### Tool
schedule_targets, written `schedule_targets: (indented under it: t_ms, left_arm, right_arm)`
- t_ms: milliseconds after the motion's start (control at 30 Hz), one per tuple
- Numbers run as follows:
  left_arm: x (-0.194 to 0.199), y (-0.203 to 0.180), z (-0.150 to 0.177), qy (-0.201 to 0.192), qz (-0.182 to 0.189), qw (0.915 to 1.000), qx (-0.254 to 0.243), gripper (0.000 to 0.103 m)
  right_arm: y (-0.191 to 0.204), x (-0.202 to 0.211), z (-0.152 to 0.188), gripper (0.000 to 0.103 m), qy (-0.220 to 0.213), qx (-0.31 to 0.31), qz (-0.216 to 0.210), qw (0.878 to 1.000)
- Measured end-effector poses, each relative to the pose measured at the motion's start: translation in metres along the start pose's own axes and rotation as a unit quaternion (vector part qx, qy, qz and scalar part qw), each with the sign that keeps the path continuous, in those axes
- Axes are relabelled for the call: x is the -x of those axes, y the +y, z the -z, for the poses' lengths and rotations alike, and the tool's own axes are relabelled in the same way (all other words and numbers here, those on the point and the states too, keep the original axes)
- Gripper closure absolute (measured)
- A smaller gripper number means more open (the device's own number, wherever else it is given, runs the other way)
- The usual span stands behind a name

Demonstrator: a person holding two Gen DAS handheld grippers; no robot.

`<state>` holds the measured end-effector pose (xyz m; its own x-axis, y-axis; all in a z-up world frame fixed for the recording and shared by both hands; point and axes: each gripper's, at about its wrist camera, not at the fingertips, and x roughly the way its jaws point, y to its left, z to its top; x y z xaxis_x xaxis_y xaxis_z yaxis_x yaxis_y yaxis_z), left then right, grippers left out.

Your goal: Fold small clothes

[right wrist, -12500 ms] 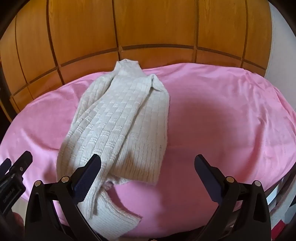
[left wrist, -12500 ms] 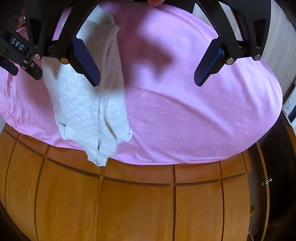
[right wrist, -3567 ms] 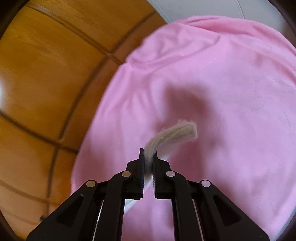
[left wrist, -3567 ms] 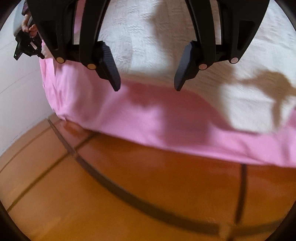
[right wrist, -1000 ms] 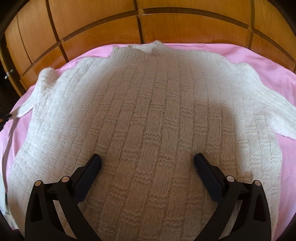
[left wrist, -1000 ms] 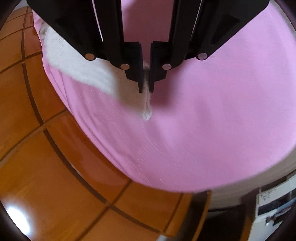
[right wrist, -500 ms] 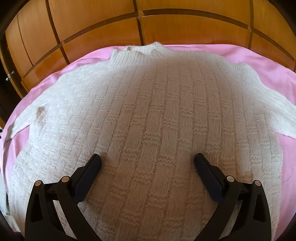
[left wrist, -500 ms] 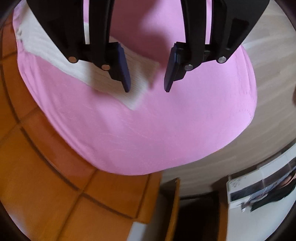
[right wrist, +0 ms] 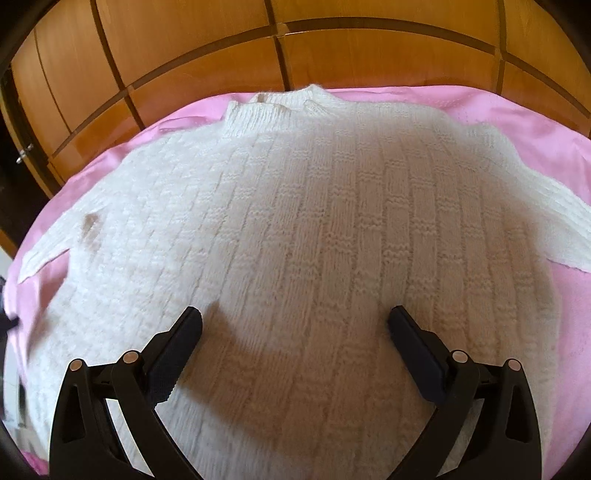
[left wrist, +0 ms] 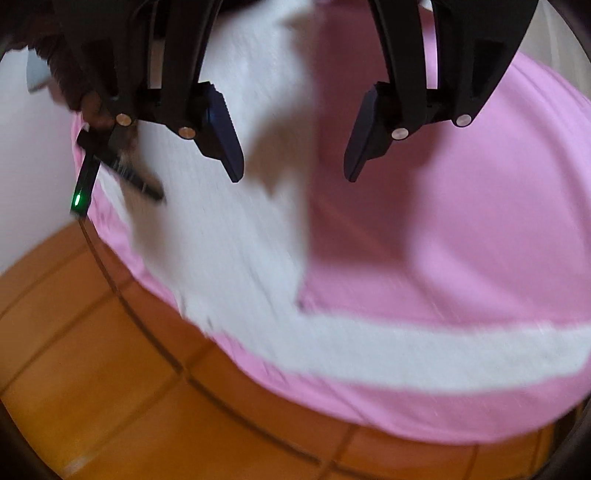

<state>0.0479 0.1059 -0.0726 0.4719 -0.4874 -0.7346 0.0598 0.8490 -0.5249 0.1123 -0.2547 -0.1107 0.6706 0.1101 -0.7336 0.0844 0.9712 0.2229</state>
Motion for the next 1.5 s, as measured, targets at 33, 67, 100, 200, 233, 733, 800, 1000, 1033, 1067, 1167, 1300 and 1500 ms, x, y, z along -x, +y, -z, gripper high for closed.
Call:
schedule_targets:
  t_ms: [33, 67, 100, 200, 233, 733, 800, 1000, 1033, 1067, 1167, 1300, 1500]
  left_arm:
    - [-0.006, -0.002, 0.008, 0.013, 0.003, 0.9999, 0.002, 0.048]
    - [-0.008, -0.006, 0.014, 0.017, 0.003, 0.9998, 0.004, 0.048]
    - [-0.01, -0.005, 0.02, 0.02, 0.005, 0.9998, 0.008, 0.049]
    - [-0.014, -0.007, 0.043, 0.031, 0.012, 0.9993, 0.018, 0.05]
    - [-0.015, -0.009, 0.049, 0.03, 0.016, 0.9992, 0.02, 0.058]
    - [0.007, -0.003, 0.067, 0.042, 0.0, 0.9991, 0.002, 0.093]
    - [0.007, -0.003, 0.071, 0.046, -0.009, 0.9989, -0.003, 0.092]
    - [0.034, -0.017, 0.048, -0.014, -0.034, 0.999, -0.023, 0.057]
    - [0.038, -0.02, 0.042, -0.026, -0.038, 0.9985, -0.029, 0.057]
    - [0.042, -0.026, 0.035, -0.038, -0.039, 0.9979, -0.036, 0.057]
    - [0.04, -0.046, 0.015, -0.062, -0.031, 0.9961, -0.055, 0.051]
    - [0.007, -0.077, -0.001, -0.043, -0.016, 0.9958, -0.08, 0.039]
    - [-0.041, -0.124, -0.003, 0.004, -0.006, 0.9914, -0.131, 0.037]
  right_arm:
    - [-0.007, 0.012, 0.003, 0.004, -0.008, -0.013, -0.004, 1.0]
    - [-0.016, 0.023, 0.007, 0.004, -0.016, -0.023, -0.001, 1.0]
    - [-0.026, 0.035, 0.011, 0.004, -0.024, -0.032, 0.009, 0.999]
    - [-0.062, 0.066, 0.027, 0.004, -0.035, -0.062, 0.039, 0.997]
    - [-0.071, 0.073, 0.033, 0.004, -0.036, -0.069, 0.048, 0.996]
    - [-0.094, 0.112, 0.113, 0.098, 0.059, -0.028, 0.033, 0.997]
    - [-0.097, 0.109, 0.112, 0.098, 0.062, -0.027, 0.032, 0.997]
    - [-0.113, 0.123, 0.102, 0.06, 0.054, -0.058, 0.01, 0.997]
    - [-0.122, 0.13, 0.098, 0.047, 0.033, -0.073, 0.022, 0.997]
    - [-0.131, 0.134, 0.094, 0.047, 0.02, -0.084, 0.032, 0.996]
    - [-0.184, 0.145, 0.077, 0.047, -0.023, -0.179, 0.038, 0.983]
    - [-0.263, 0.146, 0.056, 0.047, -0.074, -0.304, 0.058, 0.948]
    - [-0.393, 0.13, 0.048, 0.054, -0.111, -0.481, 0.084, 0.865]
